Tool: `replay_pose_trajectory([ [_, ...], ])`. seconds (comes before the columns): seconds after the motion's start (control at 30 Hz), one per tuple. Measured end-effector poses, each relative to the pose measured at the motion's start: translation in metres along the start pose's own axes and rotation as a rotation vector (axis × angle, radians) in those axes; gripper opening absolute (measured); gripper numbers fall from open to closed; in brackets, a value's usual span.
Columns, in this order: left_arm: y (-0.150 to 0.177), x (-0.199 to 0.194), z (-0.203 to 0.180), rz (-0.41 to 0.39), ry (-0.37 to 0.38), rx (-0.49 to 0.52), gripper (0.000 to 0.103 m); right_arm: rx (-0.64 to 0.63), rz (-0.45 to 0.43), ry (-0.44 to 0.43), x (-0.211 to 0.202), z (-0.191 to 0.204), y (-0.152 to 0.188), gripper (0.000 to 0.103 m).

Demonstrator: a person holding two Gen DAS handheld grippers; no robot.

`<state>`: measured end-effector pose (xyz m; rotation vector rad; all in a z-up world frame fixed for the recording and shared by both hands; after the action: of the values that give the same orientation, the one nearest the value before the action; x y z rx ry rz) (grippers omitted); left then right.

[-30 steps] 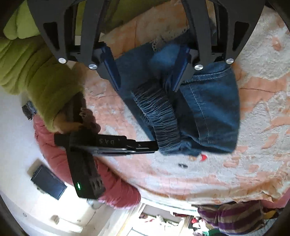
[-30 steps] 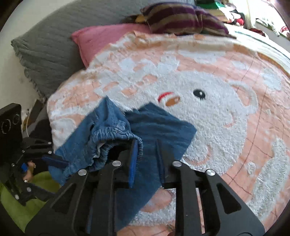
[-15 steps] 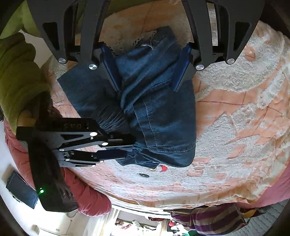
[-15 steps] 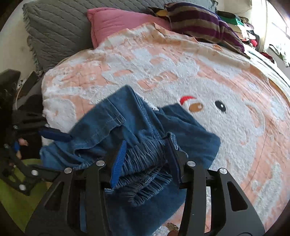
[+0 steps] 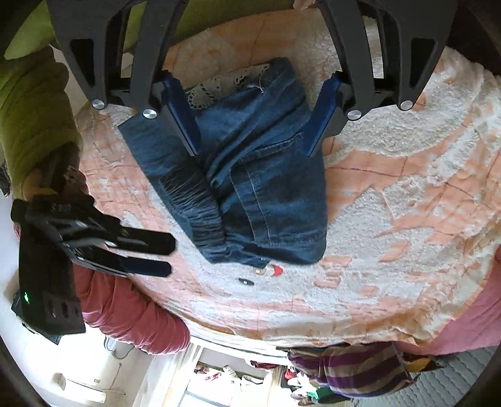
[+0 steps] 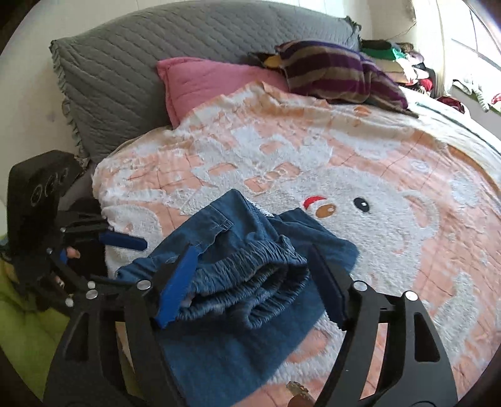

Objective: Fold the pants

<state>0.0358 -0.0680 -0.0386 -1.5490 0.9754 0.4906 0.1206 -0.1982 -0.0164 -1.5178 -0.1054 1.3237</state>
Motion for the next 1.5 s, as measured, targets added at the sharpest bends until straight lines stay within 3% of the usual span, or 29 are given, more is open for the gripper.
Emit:
replay_pose_trajectory([
  [0.17,-0.004,-0.009,-0.004,-0.022,-0.009,0.008,0.067,-0.009,-0.019,0.034,-0.023,-0.001,0.007,0.080],
  [0.23,-0.005,-0.012,-0.006,-0.030,-0.010,0.011,0.072,-0.011,-0.021,0.058,-0.029,-0.003,0.011,0.080],
  [0.37,-0.006,-0.017,-0.009,-0.043,-0.013,0.018,0.073,0.011,-0.026,0.085,-0.040,-0.010,0.020,0.082],
  [0.47,-0.007,-0.019,-0.010,-0.050,-0.021,0.022,0.082,0.037,-0.035,0.099,-0.046,-0.018,0.024,0.084],
  [0.87,-0.009,-0.019,0.000,-0.048,-0.039,-0.005,0.083,0.101,-0.039,0.133,-0.047,-0.034,0.029,0.088],
  [1.0,-0.010,-0.018,0.012,-0.049,-0.047,-0.054,0.083,0.107,-0.033,0.126,-0.043,-0.031,0.031,0.089],
  [1.07,-0.011,-0.018,0.026,-0.051,-0.054,-0.106,0.083,0.106,-0.030,0.124,-0.041,-0.030,0.031,0.089],
  [1.13,-0.010,-0.018,0.044,-0.051,-0.063,-0.179,0.090,0.102,-0.032,0.116,-0.041,-0.029,0.032,0.089],
  [1.33,-0.007,-0.013,0.082,-0.042,-0.091,-0.301,0.090,0.067,-0.011,0.064,-0.034,-0.013,0.036,0.089],
  [1.5,-0.009,0.005,0.088,-0.003,-0.052,-0.341,0.090,0.114,0.052,0.053,-0.014,-0.013,0.046,0.089],
])
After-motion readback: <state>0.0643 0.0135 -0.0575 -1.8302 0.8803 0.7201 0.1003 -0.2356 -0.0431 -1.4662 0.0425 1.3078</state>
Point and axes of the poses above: each gripper's, at about its wrist camera, not at the fingertips, and x roughly the way its jaws point, z to its left, y to its underside, the point moved 5 cm from there along x, roughly the way its jaws point
